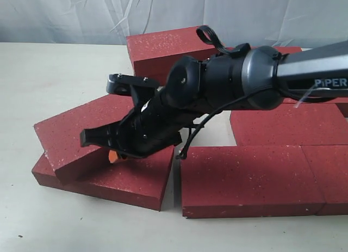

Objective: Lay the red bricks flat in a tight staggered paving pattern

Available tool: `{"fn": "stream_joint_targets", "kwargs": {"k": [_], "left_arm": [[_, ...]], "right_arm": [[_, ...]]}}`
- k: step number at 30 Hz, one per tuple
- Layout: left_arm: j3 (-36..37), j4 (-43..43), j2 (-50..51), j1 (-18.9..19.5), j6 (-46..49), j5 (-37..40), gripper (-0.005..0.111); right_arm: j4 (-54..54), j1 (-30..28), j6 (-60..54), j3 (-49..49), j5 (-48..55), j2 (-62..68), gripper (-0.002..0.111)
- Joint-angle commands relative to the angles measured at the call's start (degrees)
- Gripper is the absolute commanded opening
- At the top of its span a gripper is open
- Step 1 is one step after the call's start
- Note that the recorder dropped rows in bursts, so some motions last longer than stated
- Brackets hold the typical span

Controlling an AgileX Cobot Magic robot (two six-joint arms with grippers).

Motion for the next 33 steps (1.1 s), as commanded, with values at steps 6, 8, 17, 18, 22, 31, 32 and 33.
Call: {"fn": "stream_joint_targets", "kwargs": {"k": [6,8,17,18,22,31,32,33], "left_arm": [[0.1,0.0,-0.3,-0.1,-0.3,-0.5,0.000],[0.1,0.0,-0.3,-0.1,-0.3,-0.5,0.000],[0.1,0.0,-0.3,-0.1,-0.3,-0.3,0.000],[0.1,0.0,-0.3,-0.1,-0.3,-0.3,0.000],[0.1,0.0,-0.3,-0.1,-0.3,-0.3,0.000],[0.1,0.0,-0.3,-0.1,-0.3,-0.4,0.000],[0.1,0.0,-0.3,-0.1,-0.3,-0.4,0.000],[0.1,0.0,-0.3,-0.1,-0.3,-0.4,0.000]], "right_arm": [[4.6,-0.2,-0.6,0.3,-15.4,3.7,-0.001],[5.9,-0.2,-0.6,0.3,-20.2,4.5,-0.001],[7.0,-0.2,-0.6,0.3,-27.1,4.5,-0.001],[5.8,-0.2,-0.6,0.3,-27.0,4.5,-0.001],[1.0,-0.2,-0.6,0.3,-24.2,4.5,-0.001],[-10.1,-0.2,-0.6,0.3,-13.0,4.5,-0.001],[-11.0,-0.2,-0.6,0.3,-12.1,4.5,-0.001],[-11.8,-0.2,-0.6,0.3,-10.8,4.5,-0.001]]}}
